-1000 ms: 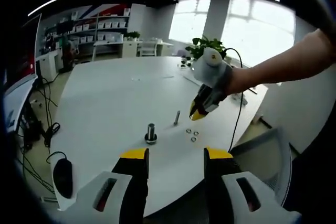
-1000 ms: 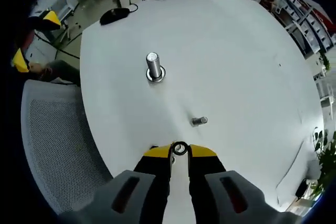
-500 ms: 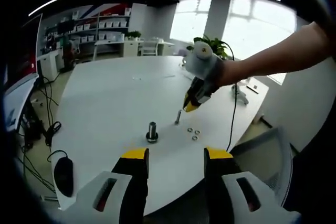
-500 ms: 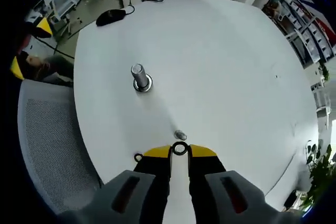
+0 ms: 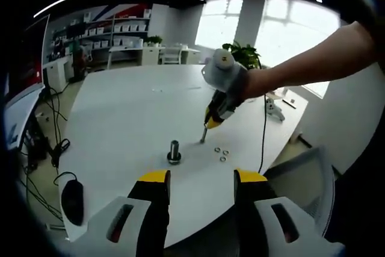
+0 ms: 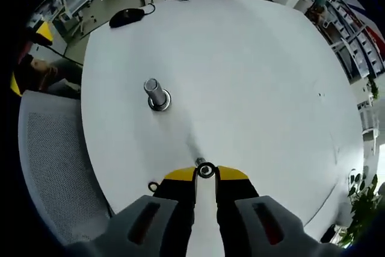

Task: Place the washer onto the threaded stud by aligning its center hole with the stud, sliding it down to the base, and recovering from edge contact or off-axis alignment until the washer reaches the visible bottom stop.

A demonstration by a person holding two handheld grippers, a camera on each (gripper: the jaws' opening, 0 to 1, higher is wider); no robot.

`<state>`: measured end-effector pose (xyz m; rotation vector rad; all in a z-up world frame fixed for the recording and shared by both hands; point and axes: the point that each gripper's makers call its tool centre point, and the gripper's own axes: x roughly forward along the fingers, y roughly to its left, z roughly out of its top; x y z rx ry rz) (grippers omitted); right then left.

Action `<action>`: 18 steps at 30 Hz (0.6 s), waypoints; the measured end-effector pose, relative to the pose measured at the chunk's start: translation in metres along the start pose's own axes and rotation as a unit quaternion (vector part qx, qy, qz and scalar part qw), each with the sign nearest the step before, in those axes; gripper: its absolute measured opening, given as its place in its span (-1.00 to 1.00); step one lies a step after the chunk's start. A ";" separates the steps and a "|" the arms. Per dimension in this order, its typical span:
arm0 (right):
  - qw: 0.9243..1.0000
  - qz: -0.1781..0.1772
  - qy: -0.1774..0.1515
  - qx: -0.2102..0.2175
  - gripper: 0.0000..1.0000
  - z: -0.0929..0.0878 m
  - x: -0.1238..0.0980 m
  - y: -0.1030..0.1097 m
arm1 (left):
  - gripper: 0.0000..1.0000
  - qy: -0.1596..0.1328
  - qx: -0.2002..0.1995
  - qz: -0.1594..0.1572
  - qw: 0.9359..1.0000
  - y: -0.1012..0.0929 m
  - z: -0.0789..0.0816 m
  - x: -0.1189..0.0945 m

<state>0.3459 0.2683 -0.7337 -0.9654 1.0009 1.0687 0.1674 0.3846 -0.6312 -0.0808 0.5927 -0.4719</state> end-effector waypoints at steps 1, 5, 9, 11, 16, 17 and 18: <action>1.000 0.002 0.001 0.002 -0.73 -0.001 0.000 0.000 | -0.19 0.000 0.000 0.000 1.000 0.000 0.000 0.000; 1.000 0.005 0.001 0.002 -0.73 -0.002 0.002 0.000 | -0.19 0.000 0.000 -0.001 1.000 -0.001 0.000 0.001; 1.000 0.007 0.003 0.001 -0.73 -0.003 0.004 0.000 | -0.19 0.002 -0.002 0.000 1.000 0.000 -0.001 0.003; 1.000 0.008 0.003 0.001 -0.73 -0.003 0.004 0.000 | -0.19 0.001 -0.003 -0.001 1.000 0.000 0.000 0.003; 1.000 0.011 0.006 -0.005 -0.73 -0.003 0.007 0.002 | -0.19 0.001 -0.003 -0.003 1.000 -0.001 0.000 0.004; 1.000 0.011 0.006 -0.006 -0.73 -0.003 0.008 0.002 | -0.19 0.002 -0.003 -0.003 1.000 0.000 0.000 0.004; 1.000 0.011 0.008 -0.004 -0.73 -0.004 0.009 0.001 | -0.19 0.001 -0.003 -0.003 1.000 0.000 0.000 0.005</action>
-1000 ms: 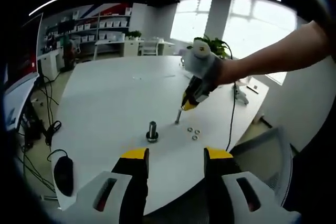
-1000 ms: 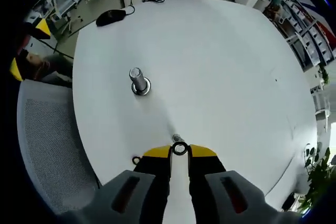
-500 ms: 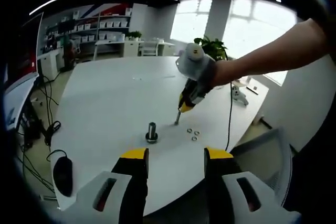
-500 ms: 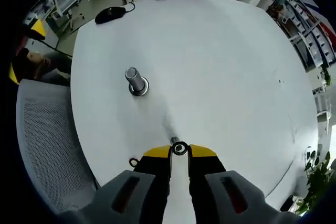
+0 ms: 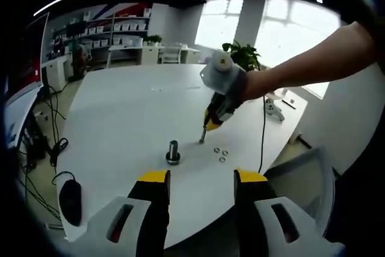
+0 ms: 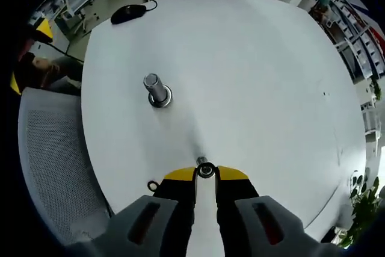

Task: Place the washer onto the threaded stud by aligning its center hole with the stud, sliding it down to the base, and recovering from edge contact or off-axis alignment until the washer reaches the visible bottom stop.

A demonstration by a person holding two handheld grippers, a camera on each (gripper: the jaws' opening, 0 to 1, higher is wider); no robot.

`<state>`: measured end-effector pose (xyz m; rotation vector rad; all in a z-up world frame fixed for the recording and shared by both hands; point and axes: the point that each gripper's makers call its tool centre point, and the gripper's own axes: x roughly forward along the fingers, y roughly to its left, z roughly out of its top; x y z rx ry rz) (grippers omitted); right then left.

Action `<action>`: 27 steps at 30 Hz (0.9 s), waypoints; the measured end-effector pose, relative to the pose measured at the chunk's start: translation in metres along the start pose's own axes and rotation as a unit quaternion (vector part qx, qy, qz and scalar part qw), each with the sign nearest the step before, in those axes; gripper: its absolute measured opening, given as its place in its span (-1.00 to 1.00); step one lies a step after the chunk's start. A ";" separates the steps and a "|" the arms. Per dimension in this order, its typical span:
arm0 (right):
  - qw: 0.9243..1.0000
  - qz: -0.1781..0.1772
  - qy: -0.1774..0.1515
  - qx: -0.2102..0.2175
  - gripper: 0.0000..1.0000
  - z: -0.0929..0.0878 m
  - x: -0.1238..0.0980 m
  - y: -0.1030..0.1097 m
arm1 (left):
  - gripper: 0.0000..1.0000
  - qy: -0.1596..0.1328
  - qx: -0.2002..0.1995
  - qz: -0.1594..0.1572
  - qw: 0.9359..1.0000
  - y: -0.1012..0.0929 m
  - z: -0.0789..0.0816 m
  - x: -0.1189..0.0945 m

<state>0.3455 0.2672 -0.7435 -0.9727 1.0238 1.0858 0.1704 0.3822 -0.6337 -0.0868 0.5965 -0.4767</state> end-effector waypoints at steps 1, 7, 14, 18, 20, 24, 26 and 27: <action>1.000 0.000 0.000 0.000 -0.73 0.000 0.001 0.000 | -0.19 0.001 0.000 0.000 1.000 0.000 0.000 0.000; 1.000 0.006 0.007 0.000 -0.73 0.000 0.008 0.001 | -0.19 0.001 -0.004 0.000 1.000 0.001 -0.001 0.000; 1.000 0.013 0.016 0.002 -0.73 -0.004 0.017 0.003 | -0.19 0.003 -0.005 0.000 1.000 0.000 -0.003 0.001; 1.000 0.017 0.019 0.006 -0.73 -0.006 0.022 0.004 | -0.19 0.005 -0.007 0.000 1.000 0.000 -0.005 0.000; 1.000 0.019 0.022 0.006 -0.73 -0.008 0.024 0.004 | -0.19 0.005 -0.008 0.001 1.000 0.000 -0.005 0.000; 0.999 0.021 0.031 0.007 -0.72 -0.012 0.030 0.004 | -0.19 0.007 -0.006 0.002 1.000 0.000 -0.006 0.001; 0.999 0.024 0.035 0.012 -0.72 -0.014 0.033 0.004 | -0.19 0.007 -0.008 0.002 1.000 0.000 -0.006 0.001; 0.999 0.024 0.035 0.011 -0.72 -0.015 0.034 0.004 | -0.19 0.007 -0.009 0.002 1.000 -0.001 -0.006 0.001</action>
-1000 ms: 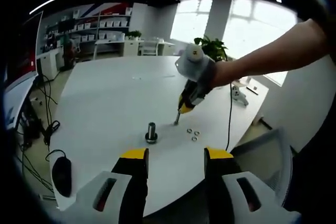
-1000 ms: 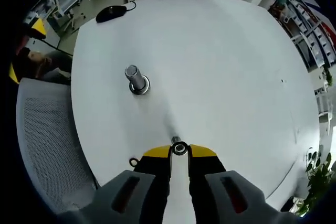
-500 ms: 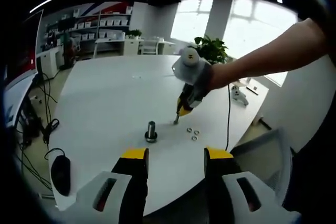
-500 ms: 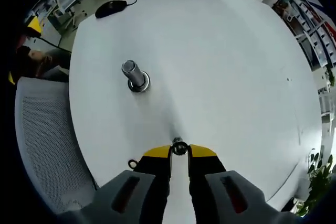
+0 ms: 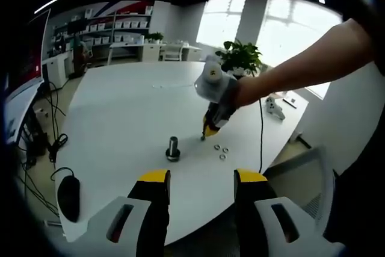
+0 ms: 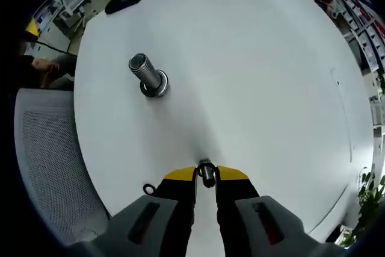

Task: Place the washer onto the threaded stud by aligning its center hole with the stud, sliding it down to the base, and recovering from edge contact or off-axis alignment until the washer reaches the visible bottom stop.

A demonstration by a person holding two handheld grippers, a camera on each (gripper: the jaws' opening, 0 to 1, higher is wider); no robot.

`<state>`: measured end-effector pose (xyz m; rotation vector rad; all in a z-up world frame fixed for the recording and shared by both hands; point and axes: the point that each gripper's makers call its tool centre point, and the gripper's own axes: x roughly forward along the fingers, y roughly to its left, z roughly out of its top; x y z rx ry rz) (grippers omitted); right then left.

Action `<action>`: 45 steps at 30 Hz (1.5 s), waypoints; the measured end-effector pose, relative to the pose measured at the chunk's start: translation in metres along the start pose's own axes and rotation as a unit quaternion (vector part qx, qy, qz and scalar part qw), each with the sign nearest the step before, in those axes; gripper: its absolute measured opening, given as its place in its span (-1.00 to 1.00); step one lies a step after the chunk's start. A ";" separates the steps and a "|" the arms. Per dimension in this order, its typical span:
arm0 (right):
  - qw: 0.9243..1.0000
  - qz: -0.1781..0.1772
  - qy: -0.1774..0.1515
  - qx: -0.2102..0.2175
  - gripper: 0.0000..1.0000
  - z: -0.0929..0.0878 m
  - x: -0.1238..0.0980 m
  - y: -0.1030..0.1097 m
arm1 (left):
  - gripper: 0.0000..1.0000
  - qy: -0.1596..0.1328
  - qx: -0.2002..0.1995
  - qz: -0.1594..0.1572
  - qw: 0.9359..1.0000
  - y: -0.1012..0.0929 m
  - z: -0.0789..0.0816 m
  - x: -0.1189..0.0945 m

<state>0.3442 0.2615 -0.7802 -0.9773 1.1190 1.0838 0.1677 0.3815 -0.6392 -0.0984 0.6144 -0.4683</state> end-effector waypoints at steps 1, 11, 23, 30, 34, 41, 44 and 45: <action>1.000 0.000 0.000 0.000 -0.72 -0.001 0.001 0.000 | -0.19 0.000 0.000 0.000 1.000 0.000 0.000 0.000; 1.000 0.007 0.015 -0.001 -0.72 -0.010 0.008 0.003 | -0.19 0.000 0.003 0.000 1.000 -0.002 0.002 0.002; 1.000 0.009 0.015 0.012 -0.68 -0.013 0.013 0.003 | -0.19 0.003 0.001 0.003 1.000 -0.002 -0.001 0.001; 1.000 0.005 0.004 0.012 -0.61 -0.011 0.008 0.001 | -0.19 0.004 0.002 0.003 1.000 -0.002 -0.002 0.002; 1.000 0.003 -0.004 0.014 -0.57 -0.012 0.004 -0.001 | -0.19 0.002 0.000 0.004 1.000 -0.002 -0.001 0.002; 1.000 0.003 -0.008 0.021 -0.54 -0.024 -0.001 0.001 | -0.19 0.005 0.004 0.001 1.000 -0.003 -0.001 0.004; 1.000 0.006 -0.010 0.022 -0.51 -0.030 -0.002 0.002 | -0.19 0.005 0.005 -0.001 1.000 -0.005 0.000 0.004; 1.000 0.007 -0.009 0.023 -0.51 -0.032 -0.002 0.002 | -0.19 0.005 0.006 -0.002 1.000 -0.006 0.000 0.005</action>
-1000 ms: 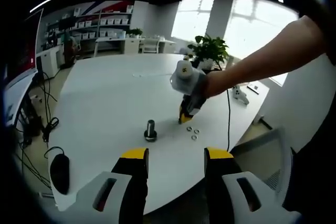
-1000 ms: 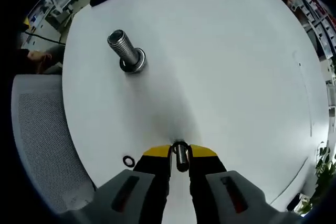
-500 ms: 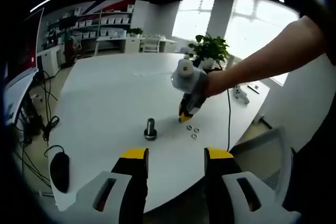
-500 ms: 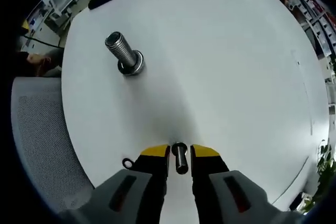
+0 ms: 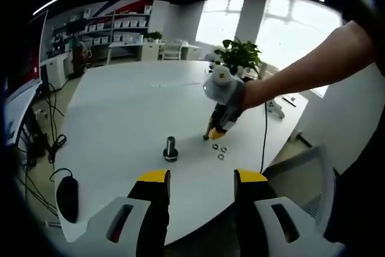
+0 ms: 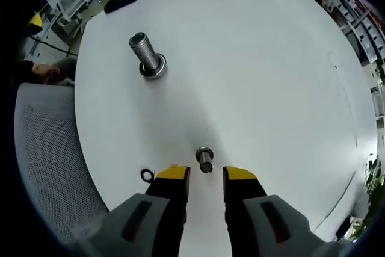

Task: Place the washer onto the threaded stud by aligning its center hole with the stud, sliding it down to the base, and recovering from edge contact or off-axis alignment until the washer reaches the visible bottom stop.

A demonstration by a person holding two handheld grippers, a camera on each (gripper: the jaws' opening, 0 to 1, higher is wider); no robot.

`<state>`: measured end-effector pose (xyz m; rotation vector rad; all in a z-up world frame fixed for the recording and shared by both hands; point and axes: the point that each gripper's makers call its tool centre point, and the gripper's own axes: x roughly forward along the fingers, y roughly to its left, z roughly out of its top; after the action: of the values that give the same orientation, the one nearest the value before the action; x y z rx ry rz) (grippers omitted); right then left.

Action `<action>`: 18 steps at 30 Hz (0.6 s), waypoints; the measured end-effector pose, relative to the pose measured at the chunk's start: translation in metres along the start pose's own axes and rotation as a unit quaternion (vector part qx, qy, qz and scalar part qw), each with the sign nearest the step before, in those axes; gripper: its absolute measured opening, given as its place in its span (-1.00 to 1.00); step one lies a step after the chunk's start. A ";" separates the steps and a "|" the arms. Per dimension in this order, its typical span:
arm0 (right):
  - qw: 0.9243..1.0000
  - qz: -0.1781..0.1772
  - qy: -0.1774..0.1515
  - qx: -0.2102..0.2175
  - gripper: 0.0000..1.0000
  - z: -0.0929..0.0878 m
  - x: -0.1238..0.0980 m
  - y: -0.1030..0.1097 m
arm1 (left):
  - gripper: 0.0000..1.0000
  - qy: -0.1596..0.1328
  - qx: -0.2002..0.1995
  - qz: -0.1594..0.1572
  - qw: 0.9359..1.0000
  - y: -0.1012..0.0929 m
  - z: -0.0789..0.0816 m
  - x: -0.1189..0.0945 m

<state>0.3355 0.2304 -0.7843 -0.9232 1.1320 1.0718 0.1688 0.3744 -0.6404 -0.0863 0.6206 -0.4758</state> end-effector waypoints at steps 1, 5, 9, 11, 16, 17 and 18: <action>1.000 0.001 0.002 0.003 -0.51 -0.003 0.000 0.000 | -0.19 0.000 0.000 0.000 1.000 0.000 0.000 0.000; 1.000 0.008 0.001 0.007 -0.50 -0.011 0.001 0.005 | -0.19 0.002 0.001 -0.002 1.000 -0.001 0.000 0.001; 1.000 0.018 0.004 0.005 -0.50 -0.020 0.002 0.015 | -0.19 0.001 0.004 -0.003 1.000 -0.002 0.002 0.001; 1.000 0.020 0.007 0.002 -0.50 -0.023 0.003 0.018 | -0.19 0.000 0.005 -0.003 1.000 -0.003 0.002 0.001; 0.999 0.033 0.004 0.002 -0.50 -0.027 0.004 0.027 | -0.19 0.000 0.005 -0.004 1.000 -0.004 0.003 0.002; 0.999 0.035 0.004 0.001 -0.50 -0.027 0.004 0.028 | -0.19 0.000 0.005 -0.004 1.000 -0.004 0.003 0.002; 0.999 0.036 0.006 0.000 -0.50 -0.028 0.004 0.030 | -0.19 0.000 0.006 -0.005 1.000 -0.005 0.003 0.002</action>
<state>0.3001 0.2116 -0.7952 -0.8967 1.1820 1.1257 0.1698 0.3690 -0.6383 -0.0790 0.6170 -0.4886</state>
